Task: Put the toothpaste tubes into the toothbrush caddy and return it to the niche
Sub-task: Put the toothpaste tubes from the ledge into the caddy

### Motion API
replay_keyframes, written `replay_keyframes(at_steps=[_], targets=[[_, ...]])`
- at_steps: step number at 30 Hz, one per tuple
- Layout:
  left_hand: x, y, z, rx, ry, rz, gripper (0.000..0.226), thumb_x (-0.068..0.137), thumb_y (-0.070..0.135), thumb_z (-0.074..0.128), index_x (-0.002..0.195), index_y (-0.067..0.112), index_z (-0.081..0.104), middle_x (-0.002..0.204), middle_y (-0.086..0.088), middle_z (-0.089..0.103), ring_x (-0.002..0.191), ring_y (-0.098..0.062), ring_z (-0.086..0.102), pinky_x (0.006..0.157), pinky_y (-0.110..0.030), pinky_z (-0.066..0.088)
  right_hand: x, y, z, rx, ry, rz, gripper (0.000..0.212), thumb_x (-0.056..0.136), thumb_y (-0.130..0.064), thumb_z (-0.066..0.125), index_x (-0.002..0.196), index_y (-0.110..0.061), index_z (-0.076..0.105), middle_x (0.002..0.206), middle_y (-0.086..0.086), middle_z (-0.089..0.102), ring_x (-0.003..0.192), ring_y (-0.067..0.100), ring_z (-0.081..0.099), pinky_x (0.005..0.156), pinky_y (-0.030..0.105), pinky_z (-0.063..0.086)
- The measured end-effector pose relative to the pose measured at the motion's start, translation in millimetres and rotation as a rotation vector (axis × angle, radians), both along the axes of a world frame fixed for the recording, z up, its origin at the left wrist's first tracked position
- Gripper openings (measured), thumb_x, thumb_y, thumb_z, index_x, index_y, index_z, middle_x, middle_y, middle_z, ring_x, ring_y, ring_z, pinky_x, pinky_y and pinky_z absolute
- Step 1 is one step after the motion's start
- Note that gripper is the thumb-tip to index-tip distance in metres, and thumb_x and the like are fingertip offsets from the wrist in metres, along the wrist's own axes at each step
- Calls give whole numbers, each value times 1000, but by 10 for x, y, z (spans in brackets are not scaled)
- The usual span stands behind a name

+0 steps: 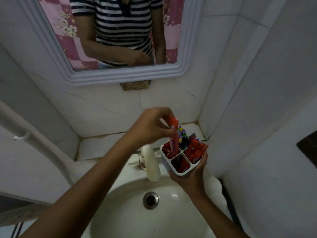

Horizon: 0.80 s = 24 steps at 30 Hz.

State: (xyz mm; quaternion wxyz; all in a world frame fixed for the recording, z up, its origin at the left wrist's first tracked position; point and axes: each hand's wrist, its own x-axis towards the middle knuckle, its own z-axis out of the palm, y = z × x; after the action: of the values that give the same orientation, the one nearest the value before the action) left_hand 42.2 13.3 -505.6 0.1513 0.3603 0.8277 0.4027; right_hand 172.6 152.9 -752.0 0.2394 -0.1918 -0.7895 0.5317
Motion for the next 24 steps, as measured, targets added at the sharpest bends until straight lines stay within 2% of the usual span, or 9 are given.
replay_keyframes(at_steps=[3, 5, 9, 12, 14, 16, 18, 20, 24], targets=[[133, 181, -235, -158, 47, -66, 21, 71, 21, 82, 81, 24, 64, 86, 8, 68, 73, -10, 70, 69, -32, 60, -36, 24, 3, -24, -10, -15, 156, 52, -31, 105, 165, -27, -1, 164, 3, 35, 149, 20, 46, 115, 53, 50], [200, 272, -398, -314, 178, -104, 20, 69, 23, 82, 82, 20, 68, 83, 5, 66, 77, -15, 65, 64, -28, 49, -52, 48, 7, -30, -20, -34, 156, 51, -33, 106, 166, -27, 0, 163, 4, 37, 147, 22, 48, 112, 54, 52], [325, 407, -562, -650, 373, -137, 27, 76, 29, 76, 99, 15, 75, 98, -7, 70, 90, -25, 65, 65, -31, 41, -66, 34, 27, -16, -15, -36, 156, 51, -38, 106, 166, -24, 1, 162, 7, 38, 146, 23, 50, 110, 53, 54], [359, 460, -592, -754, 439, -139, 29, 80, 31, 72, 103, 14, 74, 100, -10, 70, 90, -26, 66, 68, -32, 42, -92, 37, 60, -2, 29, -8, 154, 53, -38, 105, 166, -20, 2, 163, 6, 37, 148, 23, 47, 113, 52, 51], [356, 416, -567, -740, 465, -122, 27, 81, 34, 70, 102, 18, 75, 99, -7, 71, 90, -24, 65, 66, -32, 38, -98, 44, 117, -33, 65, 27, 150, 52, -36, 104, 165, -28, 5, 162, -2, 38, 148, 16, 46, 117, 45, 48], [344, 312, -498, -662, 475, -87, 24, 83, 36, 67, 101, 23, 75, 99, -4, 70, 93, -23, 64, 66, -31, 40, -96, 42, 233, -60, 100, 54, 144, 50, -39, 100, 162, -42, 9, 153, -20, 38, 143, -4, 43, 115, 22, 44], [323, 167, -405, -480, 478, -16, 23, 85, 36, 64, 105, 26, 72, 104, -2, 68, 99, -23, 63, 71, -32, 50, -102, 42, 363, -71, 150, 37, 141, 48, -42, 98, 160, -40, 11, 146, -29, 35, 136, -18, 40, 107, 6, 40], [289, 6, -295, -320, 414, 111, 34, 88, 37, 63, 121, 28, 64, 120, 0, 63, 110, -19, 60, 84, -35, 52, -125, 45, 560, -98, 197, 28, 142, 47, -39, 99, 162, -32, 16, 150, -24, 39, 138, -16, 42, 109, 9, 44], [218, -192, 35, -208, 259, 235, 54, 92, 42, 58, 141, 24, 46, 143, 0, 52, 125, -18, 53, 104, -39, 46, -259, 80, 1244, -30, 305, 26, 144, 51, -40, 100, 165, -23, 15, 162, -2, 41, 148, 10, 46, 119, 33, 45]])
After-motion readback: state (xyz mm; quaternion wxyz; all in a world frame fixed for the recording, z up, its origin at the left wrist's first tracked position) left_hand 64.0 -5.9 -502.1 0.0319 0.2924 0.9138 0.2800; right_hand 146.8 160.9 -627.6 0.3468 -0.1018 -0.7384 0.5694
